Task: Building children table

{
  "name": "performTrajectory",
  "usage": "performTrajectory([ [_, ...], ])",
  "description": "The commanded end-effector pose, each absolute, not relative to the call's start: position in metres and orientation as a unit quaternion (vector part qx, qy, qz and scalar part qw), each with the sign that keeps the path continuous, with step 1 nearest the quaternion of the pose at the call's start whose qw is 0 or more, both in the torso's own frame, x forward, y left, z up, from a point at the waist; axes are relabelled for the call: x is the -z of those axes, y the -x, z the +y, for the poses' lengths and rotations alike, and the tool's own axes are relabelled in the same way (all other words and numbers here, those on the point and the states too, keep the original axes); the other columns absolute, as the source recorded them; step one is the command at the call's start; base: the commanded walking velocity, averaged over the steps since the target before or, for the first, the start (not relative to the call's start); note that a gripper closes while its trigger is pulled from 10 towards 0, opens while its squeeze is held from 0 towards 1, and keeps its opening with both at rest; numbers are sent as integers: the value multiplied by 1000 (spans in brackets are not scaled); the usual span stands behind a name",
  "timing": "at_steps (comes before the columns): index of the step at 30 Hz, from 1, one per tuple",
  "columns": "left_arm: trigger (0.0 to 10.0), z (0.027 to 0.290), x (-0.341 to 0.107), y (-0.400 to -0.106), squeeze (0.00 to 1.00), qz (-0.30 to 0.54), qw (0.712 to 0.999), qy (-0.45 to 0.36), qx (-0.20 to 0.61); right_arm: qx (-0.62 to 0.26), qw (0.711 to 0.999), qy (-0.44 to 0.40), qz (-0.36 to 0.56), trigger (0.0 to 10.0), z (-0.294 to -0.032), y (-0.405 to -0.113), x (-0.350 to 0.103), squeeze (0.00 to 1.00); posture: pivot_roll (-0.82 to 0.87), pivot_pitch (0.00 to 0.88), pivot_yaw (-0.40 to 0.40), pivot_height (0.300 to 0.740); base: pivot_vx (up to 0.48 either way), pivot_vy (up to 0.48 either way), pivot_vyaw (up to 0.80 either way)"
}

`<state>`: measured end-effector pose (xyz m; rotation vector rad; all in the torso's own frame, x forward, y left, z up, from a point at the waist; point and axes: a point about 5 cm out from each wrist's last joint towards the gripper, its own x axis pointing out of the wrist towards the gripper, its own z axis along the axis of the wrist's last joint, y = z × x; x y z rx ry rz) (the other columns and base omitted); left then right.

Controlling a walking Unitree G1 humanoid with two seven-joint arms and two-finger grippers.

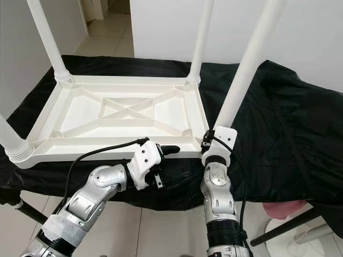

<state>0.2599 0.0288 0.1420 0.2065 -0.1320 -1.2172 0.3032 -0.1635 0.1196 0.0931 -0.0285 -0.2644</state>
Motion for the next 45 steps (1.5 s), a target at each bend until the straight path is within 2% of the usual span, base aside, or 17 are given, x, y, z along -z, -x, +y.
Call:
performTrajectory([
  [1,10000,30,-140,-258,0,-61,814,-102,568,130,990,-62,0,10000,-166,-300,-113,1000,-96,0,-21,740,0,0,0],
  [6,10000,32,-138,-257,0,-59,814,-102,568,122,991,-60,-14,10000,-165,-299,-117,1000,-97,0,-22,740,0,0,0],
  [11,10000,33,-137,-255,0,-57,814,-102,568,78,995,-55,-34,10000,-167,-293,-121,1000,-104,0,-21,740,0,0,0],
  [12,10000,33,-137,-255,0,-57,814,-102,569,63,996,-53,-35,10000,-166,-291,-121,443,-104,0,-21,740,0,0,0],
  [15,10000,33,-137,-255,0,-57,814,-102,569,38,998,-47,-37,10000,-169,-289,-119,443,-109,0,-18,740,0,0,0],
  [16,10000,32,-137,-255,0,-56,813,-101,570,3,998,-43,-38,10000,-175,-287,-118,0,-114,0,-14,740,0,0,0],
  [20,10000,32,-137,-255,0,-57,812,-101,572,-29,998,-26,-40,10000,-183,-287,-118,0,-118,0,-10,740,0,0,0],
  [24,10000,31,-138,-255,0,-57,806,-103,580,-126,991,7,-41,10000,-204,-292,-122,0,-125,0,4,740,0,0,0],
  [26,10000,31,-138,-256,0,-55,803,-105,585,-177,983,17,-42,10000,-205,-298,-127,0,-122,0,6,740,0,0,0],
  [31,10000,32,-139,-257,0,-55,802,-107,586,-221,974,28,-33,10000,-200,-307,-128,0,-117,0,12,740,0,0,0],
  [32,10000,32,-140,-258,0,-56,802,-107,586,-236,971,33,-28,9137,-198,-310,-128,0,-115,0,12,740,0,0,0],
  [34,10000,32,-140,-258,0,-56,802,-107,586,-236,971,33,-28,9137,-198,-310,-128,0,-115,0,12,740,0,0,0],
  [35,10000,32,-141,-258,0,-57,801,-109,585,-246,968,36,-26,5373,-197,-313,-128,0,-112,0,10,740,0,0,0],
  [36,10000,32,-142,-259,0,-58,802,-110,584,-256,966,38,-23,0,-195,-317,-127,0,-100,0,0,740,0,0,0],
  [45,10000,36,-142,-262,0,-60,810,-112,572,-273,961,42,-11,0,-195,-321,-122,0,-92,0,-14,740,0,0,0],
])
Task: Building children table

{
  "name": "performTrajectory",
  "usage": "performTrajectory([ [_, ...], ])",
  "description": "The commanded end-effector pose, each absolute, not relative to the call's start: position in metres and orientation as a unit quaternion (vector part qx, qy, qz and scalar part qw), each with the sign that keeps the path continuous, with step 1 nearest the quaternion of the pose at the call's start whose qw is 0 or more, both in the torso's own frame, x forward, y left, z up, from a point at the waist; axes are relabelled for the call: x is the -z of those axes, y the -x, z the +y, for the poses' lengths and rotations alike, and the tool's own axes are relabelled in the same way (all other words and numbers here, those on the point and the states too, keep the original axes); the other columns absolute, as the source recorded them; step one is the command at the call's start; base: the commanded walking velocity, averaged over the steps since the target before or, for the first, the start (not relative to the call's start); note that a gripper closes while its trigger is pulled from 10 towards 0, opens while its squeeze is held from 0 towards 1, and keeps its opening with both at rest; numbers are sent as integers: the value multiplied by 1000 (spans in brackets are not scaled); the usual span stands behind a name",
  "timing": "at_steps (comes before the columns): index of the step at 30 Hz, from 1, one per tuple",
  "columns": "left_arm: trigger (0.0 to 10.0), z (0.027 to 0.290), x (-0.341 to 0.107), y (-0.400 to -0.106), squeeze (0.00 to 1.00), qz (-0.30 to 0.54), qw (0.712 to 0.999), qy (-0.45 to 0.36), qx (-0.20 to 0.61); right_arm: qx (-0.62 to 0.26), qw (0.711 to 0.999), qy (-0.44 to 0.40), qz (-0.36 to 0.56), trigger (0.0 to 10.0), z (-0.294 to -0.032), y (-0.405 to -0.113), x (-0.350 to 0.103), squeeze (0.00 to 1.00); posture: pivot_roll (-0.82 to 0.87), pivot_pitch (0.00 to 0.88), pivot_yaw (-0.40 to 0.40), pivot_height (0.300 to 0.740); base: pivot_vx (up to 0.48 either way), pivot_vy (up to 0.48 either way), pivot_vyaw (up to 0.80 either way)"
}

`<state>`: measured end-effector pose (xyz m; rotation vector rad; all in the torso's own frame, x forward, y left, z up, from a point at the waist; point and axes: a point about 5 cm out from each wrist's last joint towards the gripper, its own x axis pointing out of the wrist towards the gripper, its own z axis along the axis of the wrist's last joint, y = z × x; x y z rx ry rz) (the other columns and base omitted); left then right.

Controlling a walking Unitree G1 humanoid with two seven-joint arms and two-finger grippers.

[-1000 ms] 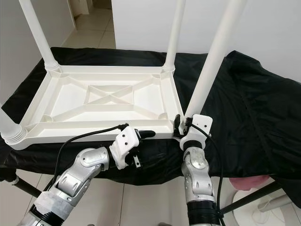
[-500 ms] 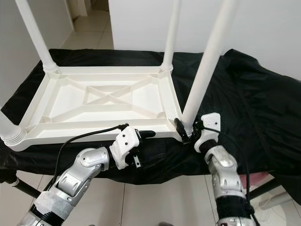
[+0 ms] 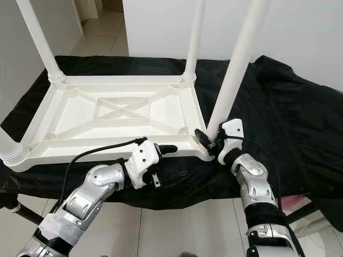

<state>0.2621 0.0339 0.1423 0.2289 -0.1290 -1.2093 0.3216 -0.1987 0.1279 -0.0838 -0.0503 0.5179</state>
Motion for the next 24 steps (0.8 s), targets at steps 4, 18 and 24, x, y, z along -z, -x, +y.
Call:
performTrajectory([
  [4,10000,34,-142,-262,0,-60,812,-112,570,-277,960,40,-9,0,-198,-318,-119,0,-91,0,-16,740,0,0,0],
  [18,10000,39,-136,-263,0,-49,822,-104,558,-100,995,-5,-13,10000,-208,-311,-112,0,-98,0,-7,740,0,0,0],
  [24,10000,41,-131,-262,0,-40,822,-108,558,23,999,-21,-20,10000,-209,-305,-111,0,-105,0,12,740,0,0,0],
])
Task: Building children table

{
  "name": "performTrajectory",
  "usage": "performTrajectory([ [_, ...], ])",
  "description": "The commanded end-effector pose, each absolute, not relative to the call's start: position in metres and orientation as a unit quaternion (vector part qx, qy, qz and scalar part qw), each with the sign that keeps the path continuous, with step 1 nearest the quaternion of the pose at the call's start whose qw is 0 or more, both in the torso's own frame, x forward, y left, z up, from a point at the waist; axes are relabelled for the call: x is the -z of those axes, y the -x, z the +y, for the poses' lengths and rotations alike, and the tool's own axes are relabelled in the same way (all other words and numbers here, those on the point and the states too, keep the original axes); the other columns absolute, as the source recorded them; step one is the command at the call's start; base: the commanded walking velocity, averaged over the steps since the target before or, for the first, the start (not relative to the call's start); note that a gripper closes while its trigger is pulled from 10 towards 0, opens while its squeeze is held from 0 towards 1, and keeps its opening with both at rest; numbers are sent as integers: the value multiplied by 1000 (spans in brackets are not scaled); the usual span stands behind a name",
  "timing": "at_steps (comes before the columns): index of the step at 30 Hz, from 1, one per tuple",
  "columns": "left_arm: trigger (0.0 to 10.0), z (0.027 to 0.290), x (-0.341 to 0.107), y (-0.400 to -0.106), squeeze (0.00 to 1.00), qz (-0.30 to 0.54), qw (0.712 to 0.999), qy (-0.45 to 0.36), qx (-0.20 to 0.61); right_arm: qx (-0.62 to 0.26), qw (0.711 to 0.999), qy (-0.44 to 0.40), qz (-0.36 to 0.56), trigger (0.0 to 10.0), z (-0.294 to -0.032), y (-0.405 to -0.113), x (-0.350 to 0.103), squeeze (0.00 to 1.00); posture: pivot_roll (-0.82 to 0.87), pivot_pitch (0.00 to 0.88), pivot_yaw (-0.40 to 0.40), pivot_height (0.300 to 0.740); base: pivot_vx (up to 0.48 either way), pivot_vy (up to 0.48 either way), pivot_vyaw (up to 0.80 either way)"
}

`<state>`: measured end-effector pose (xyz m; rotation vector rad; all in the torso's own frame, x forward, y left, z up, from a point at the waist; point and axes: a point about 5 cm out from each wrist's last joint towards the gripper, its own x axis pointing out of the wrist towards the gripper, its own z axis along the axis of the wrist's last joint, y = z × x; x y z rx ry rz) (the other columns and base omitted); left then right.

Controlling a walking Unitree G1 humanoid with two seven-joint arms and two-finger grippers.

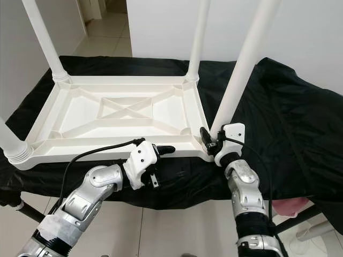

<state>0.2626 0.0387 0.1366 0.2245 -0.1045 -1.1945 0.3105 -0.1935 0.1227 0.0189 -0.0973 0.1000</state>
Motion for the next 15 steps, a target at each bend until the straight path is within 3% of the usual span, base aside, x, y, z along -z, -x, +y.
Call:
performTrajectory([
  [1,10000,41,-131,-262,0,-39,821,-107,559,50,998,-21,-21,10000,-211,-303,-111,0,-105,0,12,740,0,0,0],
  [11,10000,43,-131,-261,0,-39,820,-109,560,154,987,-52,-12,10000,-199,-293,-105,0,-106,2,16,740,0,0,0],
  [13,10000,44,-131,-262,0,-40,820,-112,560,219,973,-78,-8,10000,-182,-287,-106,0,-103,15,13,740,0,0,0],
  [15,10000,43,-133,-262,0,-44,821,-111,559,210,975,-66,-22,10000,-171,-286,-112,0,-97,14,7,740,0,0,0],
])
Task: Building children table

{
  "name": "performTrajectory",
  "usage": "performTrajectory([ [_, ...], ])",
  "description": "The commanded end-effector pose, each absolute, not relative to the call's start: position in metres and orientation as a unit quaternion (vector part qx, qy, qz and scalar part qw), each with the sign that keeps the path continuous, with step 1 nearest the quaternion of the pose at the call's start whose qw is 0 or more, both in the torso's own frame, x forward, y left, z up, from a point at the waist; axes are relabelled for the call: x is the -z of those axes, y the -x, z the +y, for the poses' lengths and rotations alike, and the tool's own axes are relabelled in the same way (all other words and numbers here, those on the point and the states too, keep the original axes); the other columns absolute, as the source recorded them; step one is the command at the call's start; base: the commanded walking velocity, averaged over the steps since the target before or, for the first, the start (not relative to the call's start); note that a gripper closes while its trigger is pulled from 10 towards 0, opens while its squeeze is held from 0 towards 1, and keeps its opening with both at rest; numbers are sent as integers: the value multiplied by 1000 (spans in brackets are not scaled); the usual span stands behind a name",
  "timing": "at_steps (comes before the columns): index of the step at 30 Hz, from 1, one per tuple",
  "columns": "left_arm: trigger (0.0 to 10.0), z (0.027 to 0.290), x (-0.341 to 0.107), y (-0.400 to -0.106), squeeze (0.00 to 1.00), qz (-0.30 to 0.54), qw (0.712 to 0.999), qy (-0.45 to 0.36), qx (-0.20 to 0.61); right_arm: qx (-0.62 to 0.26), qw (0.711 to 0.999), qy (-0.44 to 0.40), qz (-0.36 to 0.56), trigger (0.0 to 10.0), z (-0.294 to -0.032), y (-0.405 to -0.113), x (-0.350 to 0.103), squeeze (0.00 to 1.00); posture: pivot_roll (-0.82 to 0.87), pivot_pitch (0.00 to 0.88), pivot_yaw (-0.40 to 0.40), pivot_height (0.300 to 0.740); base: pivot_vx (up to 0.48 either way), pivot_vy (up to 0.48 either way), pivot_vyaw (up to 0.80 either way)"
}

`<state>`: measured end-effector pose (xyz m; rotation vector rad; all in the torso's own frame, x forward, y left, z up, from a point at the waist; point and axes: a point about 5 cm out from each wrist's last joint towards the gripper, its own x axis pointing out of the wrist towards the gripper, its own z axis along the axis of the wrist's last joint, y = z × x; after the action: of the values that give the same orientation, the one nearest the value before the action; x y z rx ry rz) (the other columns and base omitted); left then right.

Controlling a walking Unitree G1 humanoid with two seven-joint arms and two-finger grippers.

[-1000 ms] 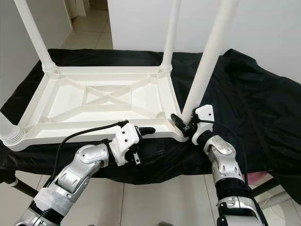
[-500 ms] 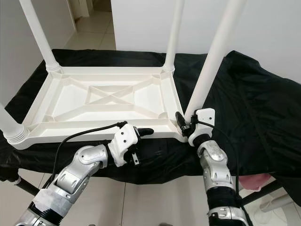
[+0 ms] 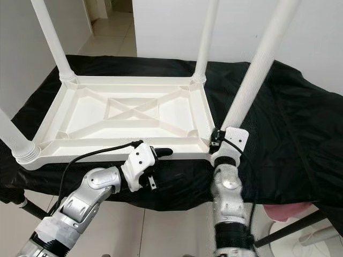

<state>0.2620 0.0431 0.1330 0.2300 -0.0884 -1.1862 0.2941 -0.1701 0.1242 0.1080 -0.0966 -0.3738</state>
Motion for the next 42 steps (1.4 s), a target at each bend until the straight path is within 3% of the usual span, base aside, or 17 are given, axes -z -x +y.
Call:
performTrajectory([
  [1,10000,43,-133,-262,0,-44,821,-111,559,210,975,-66,-22,10000,-171,-286,-112,0,-97,14,7,740,0,0,0],
  [2,10000,43,-133,-262,0,-44,821,-111,559,210,975,-66,-22,10000,-171,-286,-112,0,-97,14,7,740,0,0,0],
  [3,10000,44,-134,-261,0,-46,822,-112,557,196,978,-57,-30,10000,-170,-285,-113,102,-91,11,1,740,0,0,0],
  [4,10000,44,-134,-261,0,-46,822,-112,557,196,978,-57,-30,10000,-170,-285,-113,102,-91,11,1,740,0,0,0],
  [5,10000,45,-134,-262,0,-47,824,-113,553,182,980,-66,-36,10000,-170,-284,-113,1000,-92,6,-4,740,0,0,0],
  [15,10000,48,-138,-267,0,-58,836,-107,535,150,986,-43,-64,10000,-177,-272,-117,1000,-91,0,-14,740,0,0,0],
  [16,10000,49,-138,-267,0,-58,838,-105,533,143,987,-40,-65,10000,-177,-268,-117,0,-93,0,-16,740,0,0,0],
  [32,10000,59,-156,-272,0,-84,851,-84,512,65,995,-16,-68,10000,-168,-226,-105,0,-101,0,-11,740,0,0,0],
  [33,10000,58,-161,-273,0,-91,849,-79,514,57,996,-13,-66,0,-168,-222,-103,0,-103,0,-5,740,0,0,0],
  [40,10000,64,-163,-276,0,-89,848,-88,515,25,997,-25,-64,0,-162,-221,-101,0,-97,0,-3,740,0,0,0],
  [41,10000,66,-164,-277,0,-87,848,-93,514,-5,998,-28,-62,1765,-155,-223,-101,0,-96,0,0,740,0,0,0],
  [42,10000,66,-164,-277,0,-87,848,-93,514,-5,998,-28,-62,1765,-155,-223,-101,0,-96,0,0,740,0,0,0],
])
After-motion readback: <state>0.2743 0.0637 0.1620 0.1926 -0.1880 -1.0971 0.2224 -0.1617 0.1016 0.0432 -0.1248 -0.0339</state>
